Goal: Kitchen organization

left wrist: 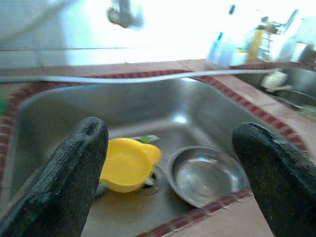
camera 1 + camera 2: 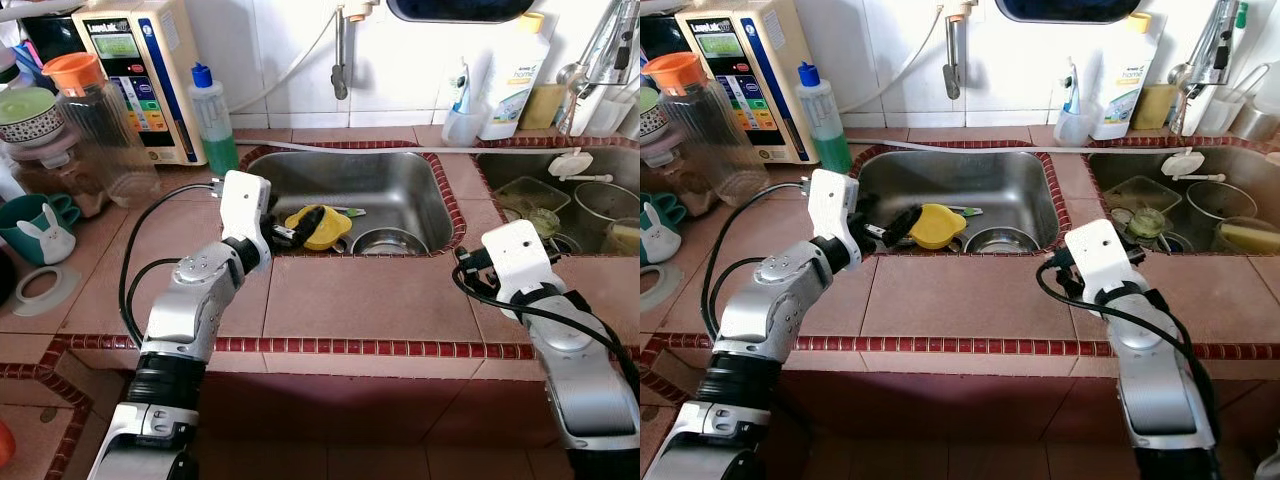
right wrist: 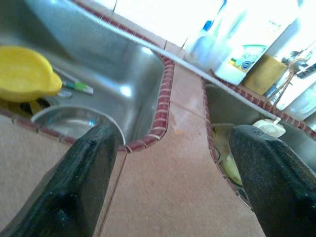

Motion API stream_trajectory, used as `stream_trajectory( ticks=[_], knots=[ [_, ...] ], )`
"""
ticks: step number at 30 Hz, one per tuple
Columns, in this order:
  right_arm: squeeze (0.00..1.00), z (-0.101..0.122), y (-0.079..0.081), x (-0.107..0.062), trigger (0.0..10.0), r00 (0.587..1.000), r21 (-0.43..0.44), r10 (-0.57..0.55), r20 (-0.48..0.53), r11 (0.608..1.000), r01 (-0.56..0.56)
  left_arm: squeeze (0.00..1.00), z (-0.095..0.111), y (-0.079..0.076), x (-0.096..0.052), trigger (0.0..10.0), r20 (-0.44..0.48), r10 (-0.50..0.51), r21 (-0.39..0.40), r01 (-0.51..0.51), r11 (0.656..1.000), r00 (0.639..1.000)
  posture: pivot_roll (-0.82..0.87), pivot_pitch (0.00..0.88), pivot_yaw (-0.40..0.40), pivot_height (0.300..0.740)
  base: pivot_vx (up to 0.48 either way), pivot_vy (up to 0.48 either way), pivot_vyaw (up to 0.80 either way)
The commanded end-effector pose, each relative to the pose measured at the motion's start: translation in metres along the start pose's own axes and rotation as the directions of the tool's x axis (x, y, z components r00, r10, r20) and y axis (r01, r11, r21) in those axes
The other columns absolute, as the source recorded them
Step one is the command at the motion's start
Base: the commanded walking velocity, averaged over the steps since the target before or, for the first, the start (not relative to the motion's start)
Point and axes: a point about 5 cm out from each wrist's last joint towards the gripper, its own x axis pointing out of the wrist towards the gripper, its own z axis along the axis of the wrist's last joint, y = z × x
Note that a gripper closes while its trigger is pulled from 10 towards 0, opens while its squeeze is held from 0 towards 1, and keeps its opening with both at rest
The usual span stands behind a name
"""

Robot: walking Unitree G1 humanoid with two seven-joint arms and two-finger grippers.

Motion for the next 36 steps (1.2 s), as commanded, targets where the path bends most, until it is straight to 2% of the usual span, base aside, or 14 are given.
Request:
stream_trajectory(
  ticks=[1,3,4,7,12,18,24,29,36],
  knots=[
    [0.0,0.013,0.003,-0.004,10.0,0.996,0.064,-0.035,0.083,0.997,0.03,0.0,0.007,0.005,-0.006,10.0,0.072,0.071,0.076,-0.077,0.994,0.995,0.07,0.0,0.032,0.74,0.0,0.0,0.0],
    [0.0,0.018,0.013,-0.006,10.0,0.992,0.132,-0.05,0.117,0.991,0.035,0.0,0.005,0.009,-0.01,10.0,0.108,0.137,0.096,-0.148,0.984,0.985,0.07,0.0,0.028,0.74,0.0,0.0,0.0],
    [0.0,0.018,0.013,-0.006,10.0,0.992,0.132,-0.05,0.117,0.991,0.035,0.0,0.005,0.009,-0.01,10.0,0.108,0.137,0.096,-0.148,0.984,0.985,0.07,0.0,0.028,0.74,0.0,0.0,0.0],
    [0.0,0.019,0.028,-0.009,10.0,0.99,0.202,-0.051,0.13,0.979,0.024,0.0,-0.002,0.014,-0.018,10.0,0.111,0.206,0.115,-0.218,0.969,0.972,0.08,0.0,0.025,0.74,0.0,0.0,0.0],
    [0.0,0.024,0.038,-0.009,10.0,0.988,0.265,-0.053,0.146,0.964,0.012,0.0,-0.009,0.01,-0.022,10.0,0.115,0.228,0.132,-0.242,0.961,0.967,0.08,0.0,0.021,0.74,0.0,0.0,0.0],
    [0.0,0.025,0.036,-0.009,10.0,0.985,0.314,-0.082,0.15,0.949,0.031,0.0,-0.016,0.006,-0.027,10.0,0.13,0.286,0.116,-0.301,0.947,0.949,0.08,0.0,0.011,0.74,0.0,0.0,0.0],
    [0.0,0.028,0.03,-0.008,10.0,0.978,0.311,-0.104,0.179,0.949,0.044,0.0,-0.019,-0.003,-0.028,10.0,0.133,0.254,0.145,-0.272,0.951,0.958,0.08,0.0,0.003,0.74,0.0,0.0,0.0],
    [0.0,0.028,0.031,-0.007,10.0,0.98,0.325,-0.099,0.172,0.945,0.038,0.0,-0.019,-0.002,-0.026,10.0,0.132,0.263,0.137,-0.28,0.95,0.956,0.08,0.0,0.002,0.74,0.0,0.0,0.0],
    [0.0,0.027,0.032,-0.005,10.0,0.983,0.318,-0.098,0.157,0.947,0.044,0.0,-0.015,-0.002,-0.022,10.0,0.139,0.266,0.125,-0.283,0.951,0.954,0.08,0.0,0.006,0.74,0.0,0.0,-0.74]
  ],
)
